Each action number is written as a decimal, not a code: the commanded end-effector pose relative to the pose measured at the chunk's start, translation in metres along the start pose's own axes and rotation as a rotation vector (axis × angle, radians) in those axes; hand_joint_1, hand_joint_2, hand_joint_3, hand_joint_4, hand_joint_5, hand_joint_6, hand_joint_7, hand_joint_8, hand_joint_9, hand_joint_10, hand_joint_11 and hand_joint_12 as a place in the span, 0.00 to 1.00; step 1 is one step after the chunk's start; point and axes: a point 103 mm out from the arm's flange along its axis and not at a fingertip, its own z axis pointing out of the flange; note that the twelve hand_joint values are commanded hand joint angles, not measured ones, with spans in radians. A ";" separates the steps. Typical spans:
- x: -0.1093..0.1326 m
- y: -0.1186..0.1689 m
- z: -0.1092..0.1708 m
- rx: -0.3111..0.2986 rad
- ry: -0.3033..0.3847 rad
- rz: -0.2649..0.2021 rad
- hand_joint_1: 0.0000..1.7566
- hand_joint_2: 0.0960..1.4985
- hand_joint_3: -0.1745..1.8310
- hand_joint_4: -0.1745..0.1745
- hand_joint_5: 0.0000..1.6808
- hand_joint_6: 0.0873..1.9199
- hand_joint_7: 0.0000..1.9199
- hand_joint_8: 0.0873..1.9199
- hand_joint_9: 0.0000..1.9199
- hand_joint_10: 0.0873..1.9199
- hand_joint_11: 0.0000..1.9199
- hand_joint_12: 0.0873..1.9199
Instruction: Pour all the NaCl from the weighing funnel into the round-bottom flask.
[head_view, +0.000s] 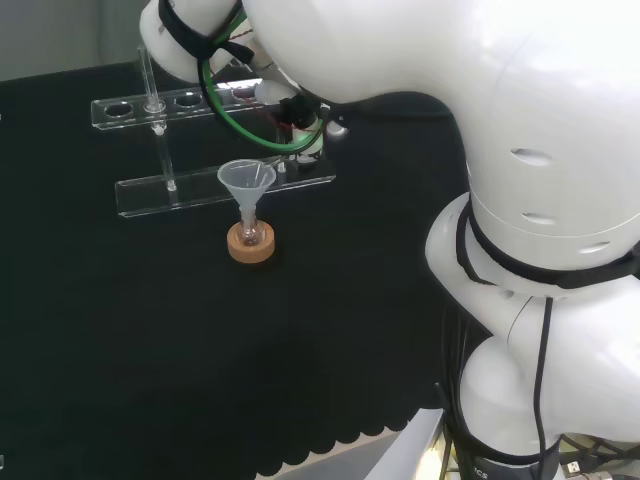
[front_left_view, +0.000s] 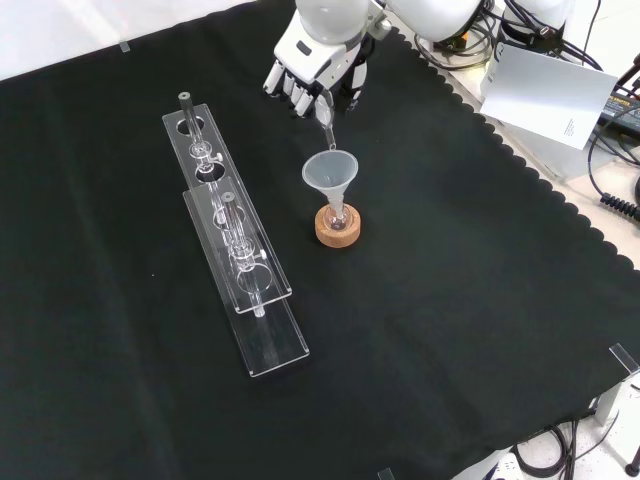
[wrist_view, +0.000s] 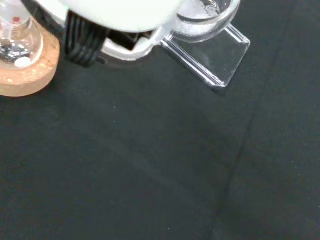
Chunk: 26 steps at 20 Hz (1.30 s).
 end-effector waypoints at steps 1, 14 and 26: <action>0.002 0.000 -0.003 -0.004 -0.029 -0.021 0.73 0.45 0.38 0.00 0.69 0.40 0.63 0.38 0.64 0.18 0.34 0.58; 0.017 0.001 -0.012 -0.003 -0.122 -0.018 0.73 0.45 0.38 0.00 0.69 0.40 0.63 0.38 0.64 0.18 0.34 0.58; 0.023 0.002 -0.023 0.012 -0.173 0.000 0.73 0.45 0.38 0.00 0.69 0.40 0.63 0.38 0.64 0.18 0.35 0.58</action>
